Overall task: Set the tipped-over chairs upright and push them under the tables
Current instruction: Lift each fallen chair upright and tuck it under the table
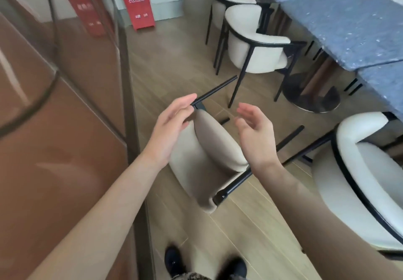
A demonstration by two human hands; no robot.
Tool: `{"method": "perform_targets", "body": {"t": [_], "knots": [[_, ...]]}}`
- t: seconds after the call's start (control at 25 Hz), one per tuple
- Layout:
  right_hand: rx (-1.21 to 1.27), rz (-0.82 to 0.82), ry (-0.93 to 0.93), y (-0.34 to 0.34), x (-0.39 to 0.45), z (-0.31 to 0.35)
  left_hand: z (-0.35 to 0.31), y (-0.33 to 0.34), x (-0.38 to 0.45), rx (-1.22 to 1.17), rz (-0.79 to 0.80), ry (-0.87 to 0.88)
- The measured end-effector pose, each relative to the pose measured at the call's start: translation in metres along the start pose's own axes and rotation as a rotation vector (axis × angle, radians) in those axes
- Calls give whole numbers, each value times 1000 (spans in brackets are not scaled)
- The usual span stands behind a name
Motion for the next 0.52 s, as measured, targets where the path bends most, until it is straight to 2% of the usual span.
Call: {"method": "perform_targets", "body": {"t": [0.28, 0.52], "knots": [[-2, -22, 27, 91, -8, 6, 10, -96, 16, 21, -3, -45], [8, -77, 147, 132, -19, -26, 43, -116, 44, 14, 44, -167]]}}
Point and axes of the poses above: each hand's wrist, its own x-axis towards the middle knuckle, its own y-axis out of the palm, z = x × y, the point moved 3 cm from there along x, towards the middle knuckle, and after that the axes turned 5 degrees about -y, right-handed, at the moved point
